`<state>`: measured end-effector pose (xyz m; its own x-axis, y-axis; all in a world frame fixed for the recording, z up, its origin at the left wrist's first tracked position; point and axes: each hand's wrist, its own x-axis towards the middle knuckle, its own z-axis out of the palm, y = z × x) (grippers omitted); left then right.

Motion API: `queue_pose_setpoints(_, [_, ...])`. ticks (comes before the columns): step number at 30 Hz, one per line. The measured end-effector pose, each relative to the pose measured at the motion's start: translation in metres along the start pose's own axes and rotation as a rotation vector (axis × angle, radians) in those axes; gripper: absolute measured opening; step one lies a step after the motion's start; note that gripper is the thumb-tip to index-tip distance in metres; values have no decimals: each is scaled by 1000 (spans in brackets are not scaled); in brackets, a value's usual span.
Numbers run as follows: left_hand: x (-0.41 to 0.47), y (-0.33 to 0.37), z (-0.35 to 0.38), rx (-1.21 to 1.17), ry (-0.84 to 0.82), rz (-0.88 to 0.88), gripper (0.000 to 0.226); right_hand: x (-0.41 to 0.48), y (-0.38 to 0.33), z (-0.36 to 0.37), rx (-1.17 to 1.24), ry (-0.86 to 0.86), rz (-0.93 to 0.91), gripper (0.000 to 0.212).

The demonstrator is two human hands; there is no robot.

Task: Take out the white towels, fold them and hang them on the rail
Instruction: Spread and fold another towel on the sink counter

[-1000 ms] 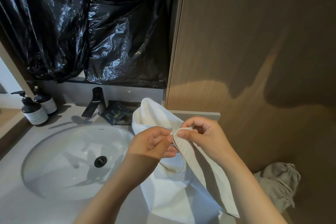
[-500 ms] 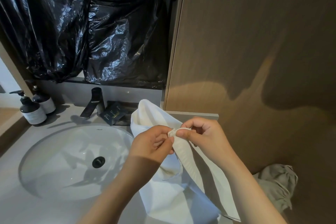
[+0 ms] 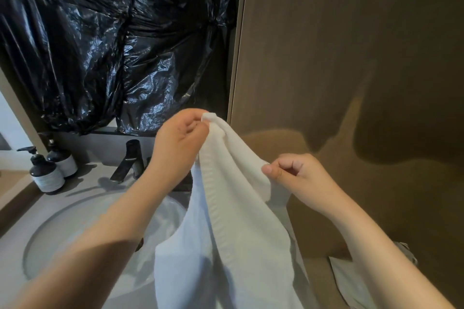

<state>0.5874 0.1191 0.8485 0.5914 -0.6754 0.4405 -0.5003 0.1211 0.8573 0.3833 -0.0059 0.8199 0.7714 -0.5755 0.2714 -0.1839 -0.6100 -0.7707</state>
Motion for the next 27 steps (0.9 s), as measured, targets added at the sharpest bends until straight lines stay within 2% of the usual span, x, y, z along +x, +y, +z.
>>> queue_pose_setpoints(2, [17, 2, -3, 4, 32, -5, 22, -3, 7, -5, -59, 11, -3, 39])
queue_pose_setpoints(7, [41, -9, 0, 79, 16, -30, 22, -11, 38, -18, -162, 72, 24, 58])
queue_pose_setpoints(12, [52, -26, 0, 127, 69, -89, 24, -30, 74, -26, -244, 74, 100, 57])
queue_pose_setpoints(16, [58, -34, 4, 186, 56, -62, 20, -41, 90, -19, -308, 74, 145, 48])
queue_pose_setpoints(22, [74, -49, 4, 212, 72, -120, 30, -47, 94, -10, -91, 93, 178, 55])
queue_pose_setpoints(27, [87, -56, 0, 118, 145, -196, 27, -39, 83, -34, -192, 221, 78, 53])
